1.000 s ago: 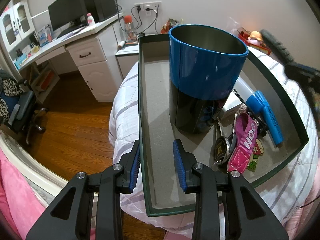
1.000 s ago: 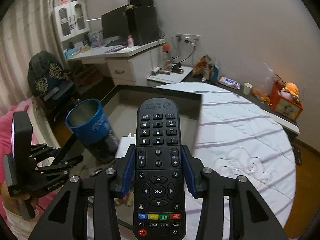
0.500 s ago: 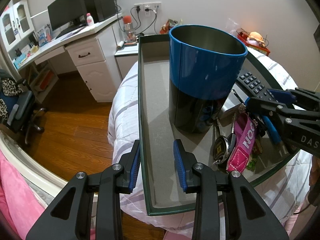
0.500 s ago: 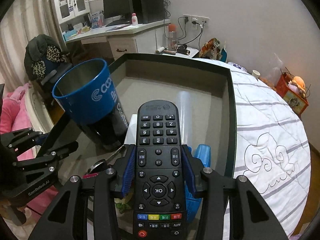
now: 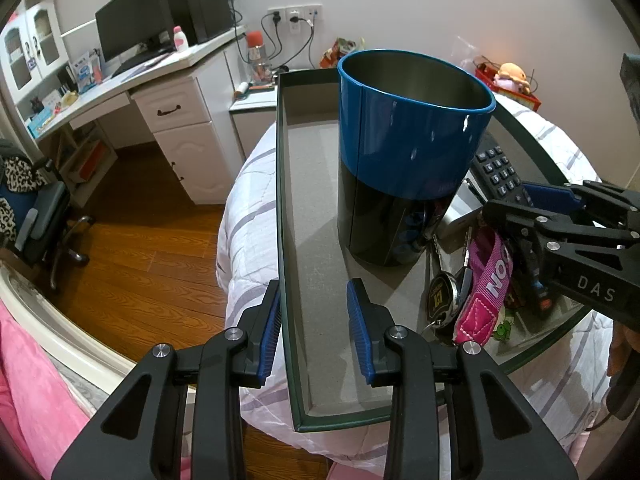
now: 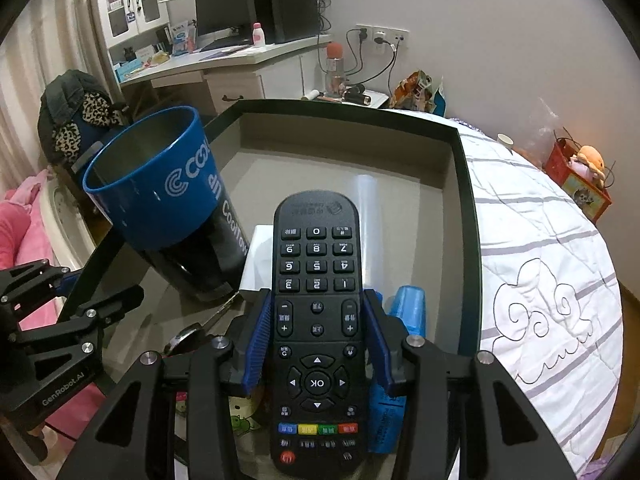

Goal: Organize rigid objects

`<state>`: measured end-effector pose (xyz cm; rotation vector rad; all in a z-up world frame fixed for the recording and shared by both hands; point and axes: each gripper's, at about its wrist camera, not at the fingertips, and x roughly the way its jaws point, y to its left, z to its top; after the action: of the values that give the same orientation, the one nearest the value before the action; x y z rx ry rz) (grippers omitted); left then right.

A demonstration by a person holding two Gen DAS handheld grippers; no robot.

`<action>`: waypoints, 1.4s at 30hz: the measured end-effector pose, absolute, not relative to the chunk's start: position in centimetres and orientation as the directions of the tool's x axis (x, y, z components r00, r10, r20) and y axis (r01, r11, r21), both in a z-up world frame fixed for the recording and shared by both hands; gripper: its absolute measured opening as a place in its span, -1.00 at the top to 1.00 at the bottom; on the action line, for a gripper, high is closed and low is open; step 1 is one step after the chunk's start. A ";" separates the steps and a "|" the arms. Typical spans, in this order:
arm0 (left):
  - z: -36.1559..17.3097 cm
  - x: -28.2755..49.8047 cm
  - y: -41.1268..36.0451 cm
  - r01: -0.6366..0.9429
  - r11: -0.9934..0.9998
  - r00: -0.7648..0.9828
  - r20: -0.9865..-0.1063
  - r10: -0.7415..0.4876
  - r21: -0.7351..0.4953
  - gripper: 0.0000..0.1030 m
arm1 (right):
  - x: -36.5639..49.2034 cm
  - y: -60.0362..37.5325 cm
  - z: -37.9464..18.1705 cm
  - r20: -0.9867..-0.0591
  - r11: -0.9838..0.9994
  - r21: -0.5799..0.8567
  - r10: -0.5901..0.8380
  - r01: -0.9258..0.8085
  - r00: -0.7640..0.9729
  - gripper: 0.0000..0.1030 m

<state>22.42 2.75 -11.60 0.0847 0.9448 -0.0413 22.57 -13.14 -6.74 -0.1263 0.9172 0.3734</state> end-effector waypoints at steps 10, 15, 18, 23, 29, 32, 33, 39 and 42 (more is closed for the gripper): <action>-11.6 22.4 2.8 0.072 0.996 0.585 -0.811 0.002 0.054 0.39 | 21.5 -14.2 -4.5 -0.749 0.938 0.025 0.246 -0.345 0.616 -0.20; -11.6 22.4 2.8 0.071 0.996 0.585 -0.811 0.003 0.055 0.39 | 21.0 -15.8 -3.6 -0.729 0.960 -0.042 0.160 -0.277 0.665 -0.21; -11.6 22.4 2.8 0.070 0.996 0.586 -0.811 0.006 0.058 0.38 | 20.9 -17.1 -3.4 -0.724 0.972 -0.083 0.093 -0.221 0.684 -0.22; -11.6 22.3 2.8 0.068 0.996 0.585 -0.811 0.008 0.059 0.38 | 21.2 -18.9 -4.3 -0.751 0.978 -0.068 0.078 -0.195 0.655 -0.22; -11.5 22.3 2.8 0.067 0.996 0.585 -0.811 0.010 0.061 0.38 | 21.4 -19.1 -5.7 -0.778 0.976 -0.047 0.096 -0.211 0.620 -0.22; -11.5 22.3 2.9 0.066 0.996 0.584 -0.812 0.014 0.064 0.38 | 21.3 -18.8 -5.8 -0.783 0.971 -0.033 0.122 -0.236 0.610 -0.22; -11.5 22.3 2.9 0.066 0.996 0.584 -0.812 0.012 0.062 0.38 | 21.3 -18.7 -5.9 -0.783 0.969 -0.023 0.135 -0.245 0.608 -0.21; -11.5 22.3 2.8 0.064 0.996 0.584 -0.811 0.016 0.066 0.38 | 21.0 -19.1 -5.5 -0.771 0.964 0.023 0.185 -0.264 0.610 -0.20; -11.4 22.1 2.9 0.060 0.996 0.586 -0.810 0.021 0.069 0.38 | 21.2 -19.2 -6.0 -0.777 0.962 0.035 0.198 -0.272 0.597 -0.19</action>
<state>22.08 2.93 -11.37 0.0926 0.9452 -0.0232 21.19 -19.23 -5.96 -0.0900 0.8899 0.2729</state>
